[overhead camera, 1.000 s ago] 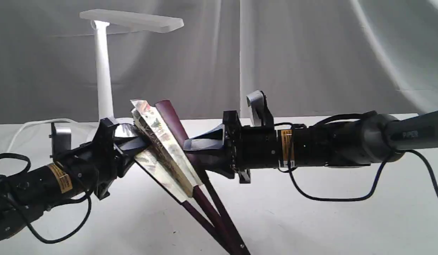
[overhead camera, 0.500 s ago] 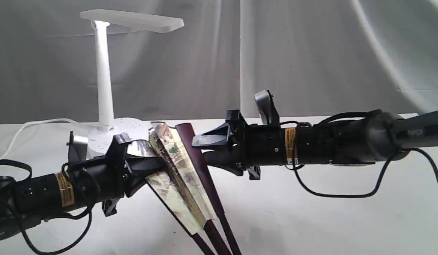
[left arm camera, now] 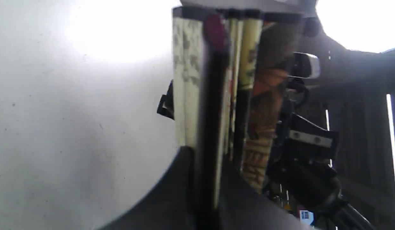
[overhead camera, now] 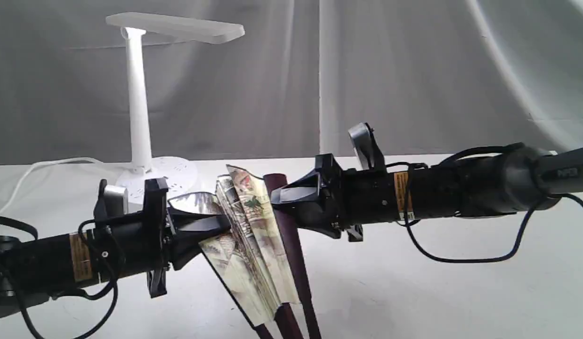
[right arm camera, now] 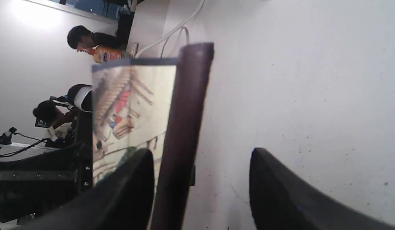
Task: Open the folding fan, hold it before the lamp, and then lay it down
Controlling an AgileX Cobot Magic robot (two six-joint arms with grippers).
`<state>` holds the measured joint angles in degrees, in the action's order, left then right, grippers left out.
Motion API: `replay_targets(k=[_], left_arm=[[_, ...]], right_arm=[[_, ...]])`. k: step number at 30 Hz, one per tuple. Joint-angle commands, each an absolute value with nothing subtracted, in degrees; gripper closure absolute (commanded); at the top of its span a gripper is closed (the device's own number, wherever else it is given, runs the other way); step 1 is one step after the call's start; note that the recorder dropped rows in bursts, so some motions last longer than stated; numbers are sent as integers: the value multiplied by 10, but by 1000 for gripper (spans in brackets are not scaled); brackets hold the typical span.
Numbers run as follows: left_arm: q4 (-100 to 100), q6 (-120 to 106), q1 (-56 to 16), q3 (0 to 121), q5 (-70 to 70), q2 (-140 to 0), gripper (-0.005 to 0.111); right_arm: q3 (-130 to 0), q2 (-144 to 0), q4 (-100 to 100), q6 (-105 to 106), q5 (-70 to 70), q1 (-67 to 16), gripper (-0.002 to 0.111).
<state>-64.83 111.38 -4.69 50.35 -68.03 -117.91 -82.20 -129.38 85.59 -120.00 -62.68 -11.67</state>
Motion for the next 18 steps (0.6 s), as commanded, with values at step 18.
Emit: replay_targets(k=[18], left_arm=[[-666, 1109, -13, 503, -700, -1174, 107]], right_arm=[[-821, -1284, 902, -1195, -700, -83, 52]])
